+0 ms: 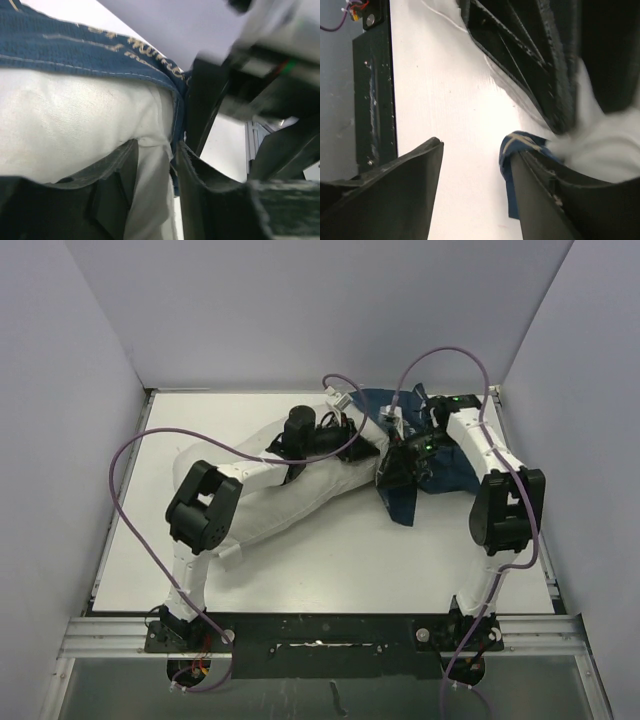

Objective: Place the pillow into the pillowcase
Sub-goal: Stuff the pillow into the pillowcase.

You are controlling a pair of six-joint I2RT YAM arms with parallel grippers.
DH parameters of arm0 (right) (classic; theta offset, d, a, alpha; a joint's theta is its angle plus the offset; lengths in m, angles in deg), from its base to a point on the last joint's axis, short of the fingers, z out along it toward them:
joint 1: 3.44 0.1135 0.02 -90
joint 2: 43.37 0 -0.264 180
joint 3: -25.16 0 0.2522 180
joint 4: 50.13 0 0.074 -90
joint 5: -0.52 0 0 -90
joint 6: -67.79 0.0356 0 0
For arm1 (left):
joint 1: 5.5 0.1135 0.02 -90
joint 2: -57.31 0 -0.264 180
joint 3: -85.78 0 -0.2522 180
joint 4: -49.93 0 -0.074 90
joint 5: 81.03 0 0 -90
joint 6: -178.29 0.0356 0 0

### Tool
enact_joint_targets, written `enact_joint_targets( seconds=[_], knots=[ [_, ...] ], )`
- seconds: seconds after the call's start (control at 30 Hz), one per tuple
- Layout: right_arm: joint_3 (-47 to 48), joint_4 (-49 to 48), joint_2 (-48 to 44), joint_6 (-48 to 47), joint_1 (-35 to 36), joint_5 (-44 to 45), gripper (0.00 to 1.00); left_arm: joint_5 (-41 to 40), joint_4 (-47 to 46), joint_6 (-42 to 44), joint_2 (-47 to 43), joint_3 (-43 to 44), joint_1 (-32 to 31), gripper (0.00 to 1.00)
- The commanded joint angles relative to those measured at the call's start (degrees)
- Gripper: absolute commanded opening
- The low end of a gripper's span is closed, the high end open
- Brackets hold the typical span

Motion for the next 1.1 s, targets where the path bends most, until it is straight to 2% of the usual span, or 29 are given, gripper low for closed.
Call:
enact_joint_targets(
  seconds=[0.0, 0.1, 0.2, 0.27, 0.43, 0.6, 0.7, 0.8, 0.9, 1.0, 1.07],
  knots=[
    [7.97, 19.51, -4.8, -24.69, -8.16, -4.38, 0.63, -1.09, 0.53, 4.61, -7.16, -3.02, 0.85, 0.42],
    [8.72, 22.74, -6.74, -30.51, -14.21, -2.7, 0.72, -0.68, 3.87, 6.94, -10.84, -4.91, 0.95, 0.51],
    [6.14, 22.44, -9.98, -36.02, -19.21, -1.12, 0.78, -0.01, 7.4, 8.75, -14.18, -6.81, 0.95, 0.53],
    [3.85, 19.19, -11.39, -34.86, -21.61, 1.26, 0.8, -0.21, 9.69, 9.65, -16.51, -8.22, 0.94, 0.54],
    [-9.57, -7.6, -13.76, -25.81, -25.41, 11.25, 0.86, -2.6, 17.28, 14.18, -22.77, -9.69, -0.75, 0.55],
    [-18.61, -25.92, -11.4, -36.43, -25.33, 13.58, 0.99, -8.9, 31.21, 26.04, -25.06, -6.58, -8.92, 0.58],
    [-17.82, -34.33, -7.09, -35.98, -24.85, 13.61, 0.99, -15.86, 32.62, 30.26, -23.57, -7.42, -15.25, 0.6],
    [-15.99, -40.0, -3.06, -36.2, -24.09, 13.91, 0.99, -30.0, 27.85, 29.18, -20.34, -10.21, -20.19, 0.66],
    [-14.76, -40.91, 0.11, -40.22, -22.77, 14.79, 0.99, -41.53, 24.24, 26.83, -16.2, -10.32, -22.09, 0.71],
    [-13.87, -40.06, 2.53, -42.96, -22.07, 15.64, 0.94, -44.39, 27.4, 24.83, -11.7, -6.23, -21.96, 0.72],
    [-13.37, -39.92, 3.35, -43.01, -22.04, 16.11, 0.85, -43.83, 28.34, 24.04, -8.52, -4.15, -22.13, 0.71]
  ],
)
